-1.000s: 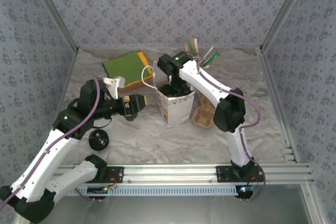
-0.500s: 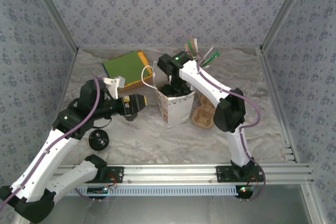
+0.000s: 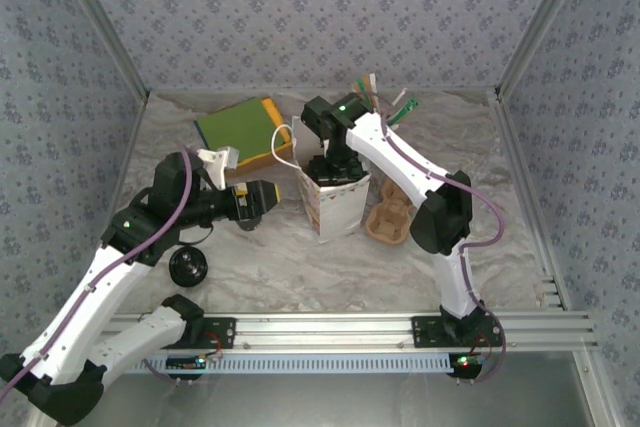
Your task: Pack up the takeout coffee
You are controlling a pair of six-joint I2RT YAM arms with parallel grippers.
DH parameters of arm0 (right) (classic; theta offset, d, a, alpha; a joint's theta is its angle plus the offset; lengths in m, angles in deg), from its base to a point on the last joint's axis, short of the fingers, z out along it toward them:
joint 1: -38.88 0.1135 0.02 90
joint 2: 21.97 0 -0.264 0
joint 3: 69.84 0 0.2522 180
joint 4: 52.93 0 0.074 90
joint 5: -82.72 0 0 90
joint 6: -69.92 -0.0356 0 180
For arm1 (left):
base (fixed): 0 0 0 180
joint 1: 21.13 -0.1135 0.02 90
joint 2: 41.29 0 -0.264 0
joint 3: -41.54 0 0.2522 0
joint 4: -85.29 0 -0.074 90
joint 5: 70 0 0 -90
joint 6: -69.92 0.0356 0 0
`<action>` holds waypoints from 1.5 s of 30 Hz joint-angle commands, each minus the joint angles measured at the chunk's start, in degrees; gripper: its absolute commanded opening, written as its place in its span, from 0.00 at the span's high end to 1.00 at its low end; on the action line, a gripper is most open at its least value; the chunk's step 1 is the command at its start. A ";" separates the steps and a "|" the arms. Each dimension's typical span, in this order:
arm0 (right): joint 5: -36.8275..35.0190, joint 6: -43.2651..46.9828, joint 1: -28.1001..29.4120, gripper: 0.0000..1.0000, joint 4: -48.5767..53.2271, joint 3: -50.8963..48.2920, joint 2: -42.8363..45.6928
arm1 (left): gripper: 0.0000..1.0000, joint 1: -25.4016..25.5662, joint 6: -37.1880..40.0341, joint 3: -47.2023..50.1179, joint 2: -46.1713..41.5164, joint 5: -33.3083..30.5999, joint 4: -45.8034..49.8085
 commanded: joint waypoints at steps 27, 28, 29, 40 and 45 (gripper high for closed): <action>-6.81 -0.46 2.51 0.43 8.33 16.31 -0.27 | 0.00 0.33 -1.09 1.47 -1.39 -8.91 2.53; -7.20 -0.36 2.51 0.43 8.44 16.99 -0.14 | 0.00 0.32 -1.36 1.31 -1.42 -10.56 3.28; -7.68 -0.30 2.62 0.43 8.49 17.57 0.02 | 0.00 0.27 -1.65 1.02 -1.28 -12.43 4.10; -11.67 2.43 2.16 0.42 3.33 18.00 6.28 | 0.00 0.00 -2.29 -3.84 0.46 -20.09 8.13; -12.14 2.78 1.85 0.41 2.12 17.82 8.57 | 0.00 -0.02 -1.69 -6.54 2.24 -18.97 9.14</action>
